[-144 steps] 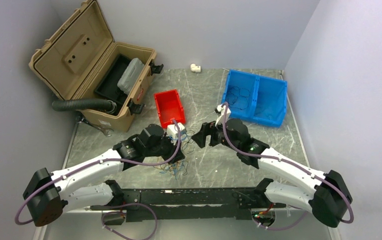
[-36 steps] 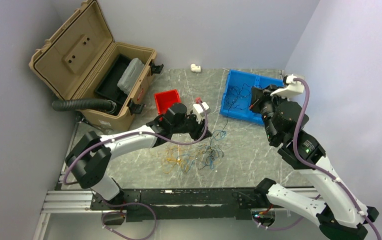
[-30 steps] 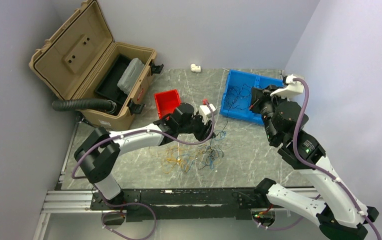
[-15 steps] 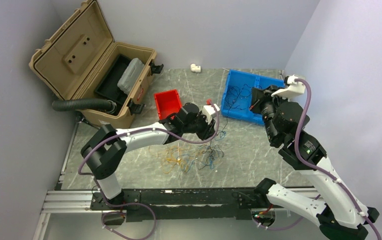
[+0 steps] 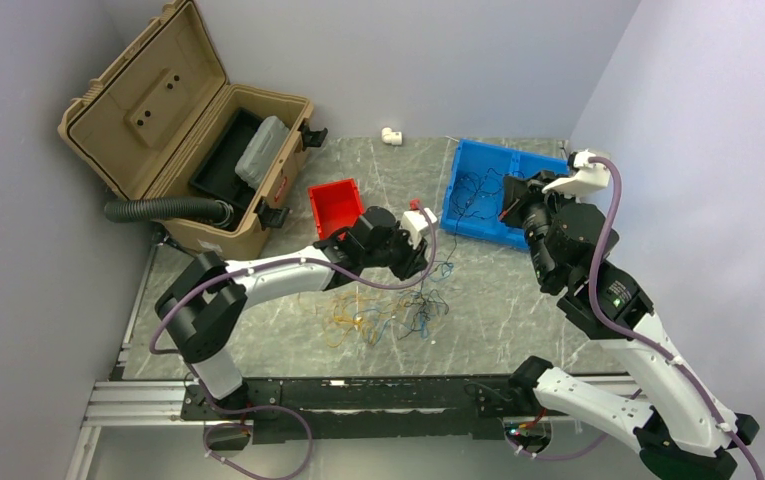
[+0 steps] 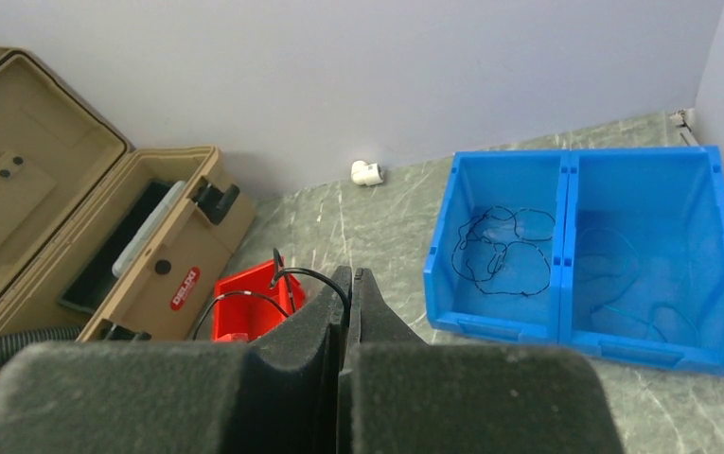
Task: Untangle the cables
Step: Untie the cable.
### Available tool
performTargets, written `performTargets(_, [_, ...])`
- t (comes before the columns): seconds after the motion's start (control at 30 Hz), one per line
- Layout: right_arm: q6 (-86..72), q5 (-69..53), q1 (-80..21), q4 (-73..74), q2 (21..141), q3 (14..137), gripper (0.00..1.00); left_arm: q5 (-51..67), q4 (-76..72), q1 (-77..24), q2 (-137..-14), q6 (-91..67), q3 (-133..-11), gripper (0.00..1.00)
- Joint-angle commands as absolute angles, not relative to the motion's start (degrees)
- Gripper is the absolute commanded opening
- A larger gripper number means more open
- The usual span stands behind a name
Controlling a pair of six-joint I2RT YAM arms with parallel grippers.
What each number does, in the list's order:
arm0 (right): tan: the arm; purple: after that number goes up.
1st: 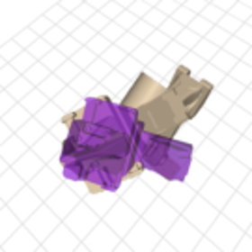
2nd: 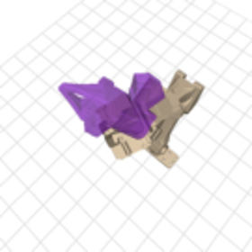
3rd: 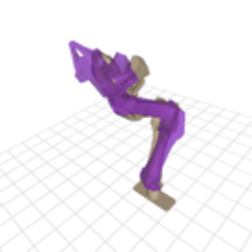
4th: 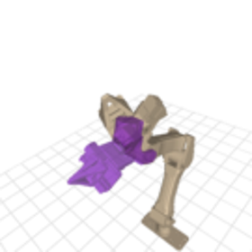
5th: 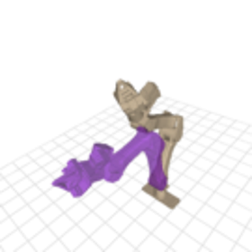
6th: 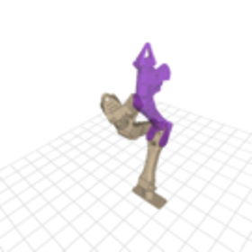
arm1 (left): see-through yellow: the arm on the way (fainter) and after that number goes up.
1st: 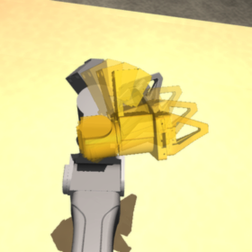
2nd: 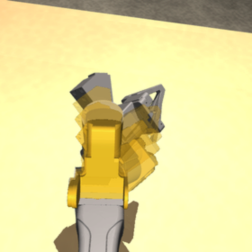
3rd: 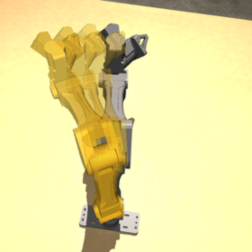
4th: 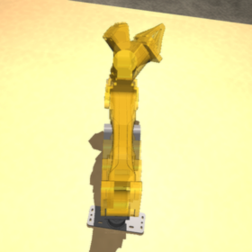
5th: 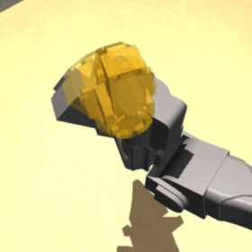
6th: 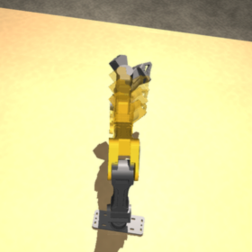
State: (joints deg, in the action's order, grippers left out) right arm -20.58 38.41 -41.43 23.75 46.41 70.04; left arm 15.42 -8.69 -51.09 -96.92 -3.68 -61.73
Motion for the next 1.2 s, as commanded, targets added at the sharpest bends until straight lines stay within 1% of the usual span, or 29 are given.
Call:
performTargets(0.0, [-20.65,37.98,-41.36,23.29,46.23,71.37,0.00,13.98,-9.56,-51.24,-94.74,-1.91,-62.41,0.31])
performTargets(0.53, [-20.22,38.50,-41.33,23.21,46.67,71.81,0.00,16.32,-10.72,-52.48,-100.50,-3.10,-66.17,0.31])
performTargets(0.73, [-20.14,38.67,-41.40,23.02,46.64,71.67,0.00,16.55,-12.79,-53.16,-103.71,-4.61,-66.84,0.28])
performTargets(0.77, [-20.13,38.82,-41.41,23.09,46.70,71.67,0.00,16.48,-13.28,-53.25,-104.00,-4.99,-66.86,0.27])
performTargets(0.83, [-20.16,39.05,-41.40,23.07,46.74,71.55,0.00,16.35,-13.95,-53.26,-104.54,-5.92,-66.99,0.19])
performTargets(0.87, [-20.21,39.29,-41.37,23.15,46.82,71.40,0.00,16.08,-13.97,-53.26,-104.73,-6.19,-67.05,0.14])
performTargets(0.9, [-20.30,39.43,-41.37,23.26,46.77,71.24,0.00,15.94,-13.93,-53.33,-104.62,-6.70,-67.05,0.06])
performTargets(0.93, [-20.30,39.65,-41.40,23.33,46.76,71.00,0.00,15.12,-13.56,-53.06,-104.14,-7.69,-66.75,0.00])
performTargets(0.97, [-20.39,40.22,-41.35,23.84,46.76,70.65,0.00,14.67,-13.74,-51.89,-102.40,-9.74,-65.63,0.00])
performTargets(1.1, [-22.05,45.47,-41.32,28.04,46.17,68.61,0.00,26.98,-20.56,-41.02,-94.66,-20.11,-57.15,0.00])
performTargets(1.17, [-24.75,49.01,-41.17,31.45,45.60,66.58,0.00,29.68,-20.63,-35.91,-90.40,-22.49,-53.26,0.00])
